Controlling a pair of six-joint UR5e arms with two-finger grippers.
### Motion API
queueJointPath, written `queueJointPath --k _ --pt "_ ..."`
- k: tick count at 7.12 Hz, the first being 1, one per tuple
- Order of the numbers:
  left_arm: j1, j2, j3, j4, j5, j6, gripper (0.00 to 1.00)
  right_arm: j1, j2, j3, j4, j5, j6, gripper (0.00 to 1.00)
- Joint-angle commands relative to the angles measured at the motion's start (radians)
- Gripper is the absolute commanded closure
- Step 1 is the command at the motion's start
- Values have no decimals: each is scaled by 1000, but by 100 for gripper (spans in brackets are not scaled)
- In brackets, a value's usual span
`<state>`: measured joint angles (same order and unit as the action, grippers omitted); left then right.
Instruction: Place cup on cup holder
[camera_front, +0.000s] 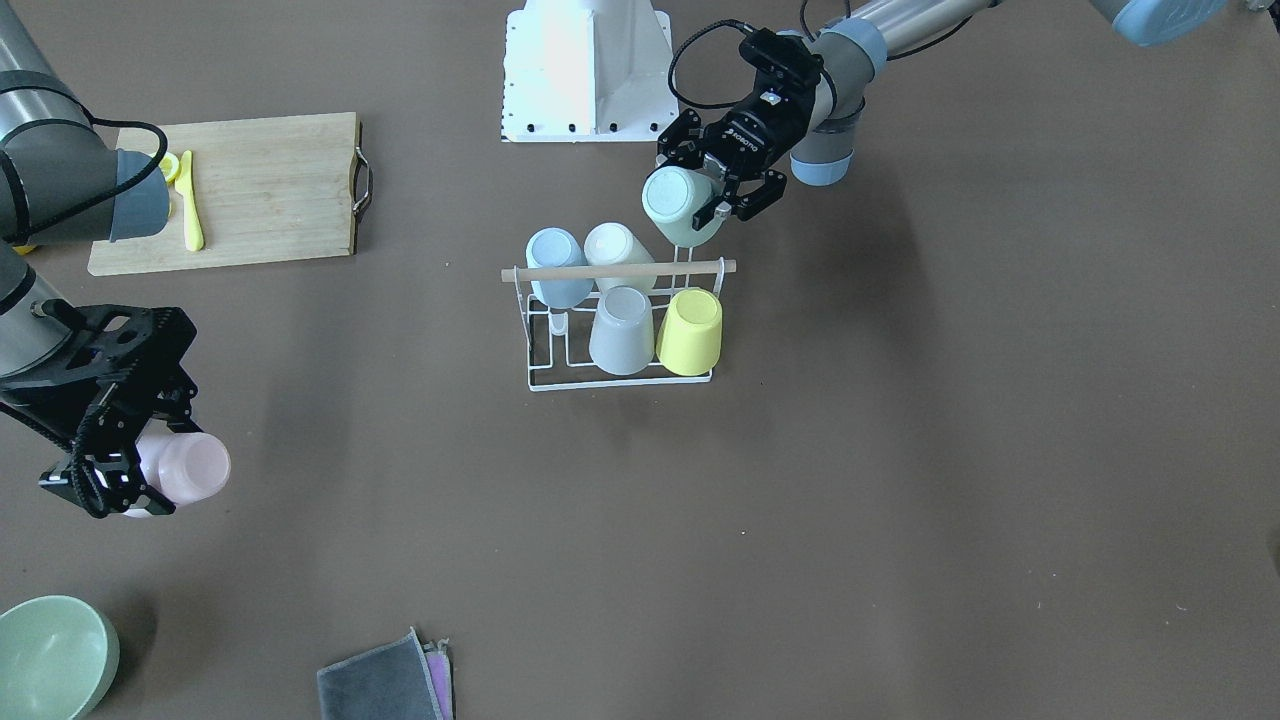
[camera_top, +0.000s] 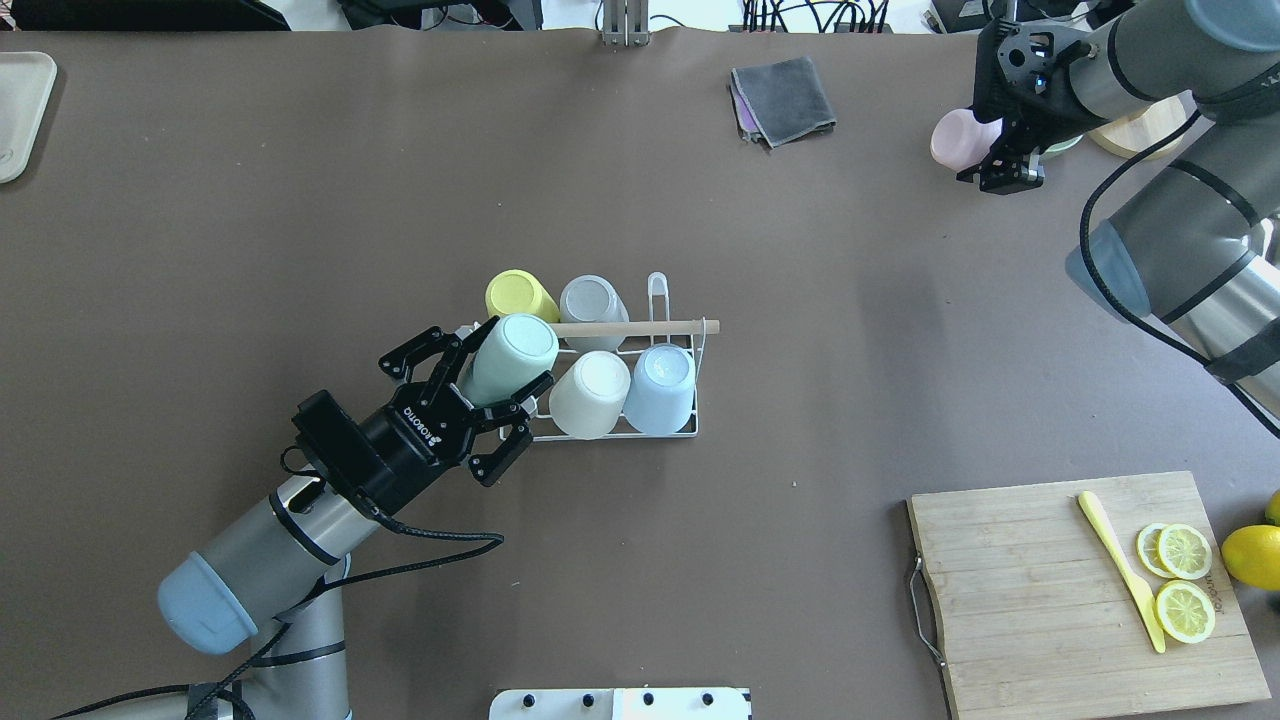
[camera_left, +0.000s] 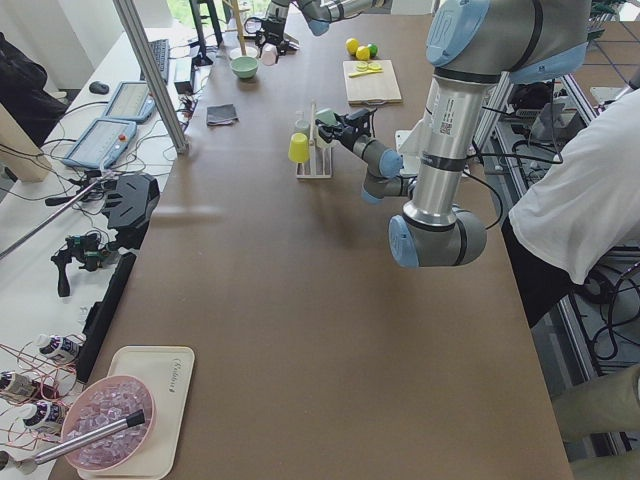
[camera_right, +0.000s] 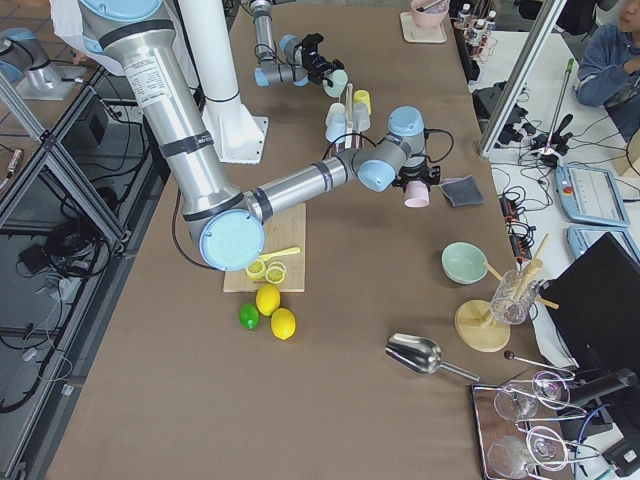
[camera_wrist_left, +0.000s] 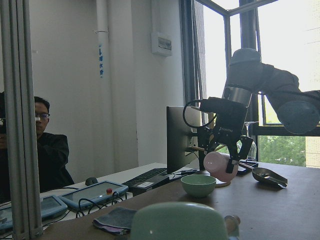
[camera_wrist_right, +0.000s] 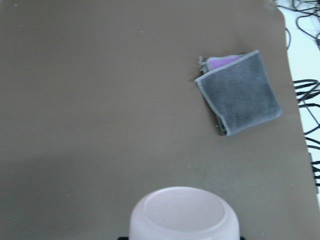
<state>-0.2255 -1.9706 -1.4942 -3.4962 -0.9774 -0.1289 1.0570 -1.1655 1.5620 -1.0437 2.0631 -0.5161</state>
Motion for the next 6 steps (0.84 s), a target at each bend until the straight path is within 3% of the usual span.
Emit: queueJointPath --k 1,2,4,6 --pt "3 -2 8 3 15 0 100 4 -5 0 147 -69 248 100" --pt "3 -11 23 3 17 0 100 3 -3 0 219 -58 337 100" --pt "3 -13 26 3 16 0 100 -12 -42 -19 499 -18 584 100" --pt "3 -13 47 -4 16 0 100 -47 -20 -26 669 9 782 100"
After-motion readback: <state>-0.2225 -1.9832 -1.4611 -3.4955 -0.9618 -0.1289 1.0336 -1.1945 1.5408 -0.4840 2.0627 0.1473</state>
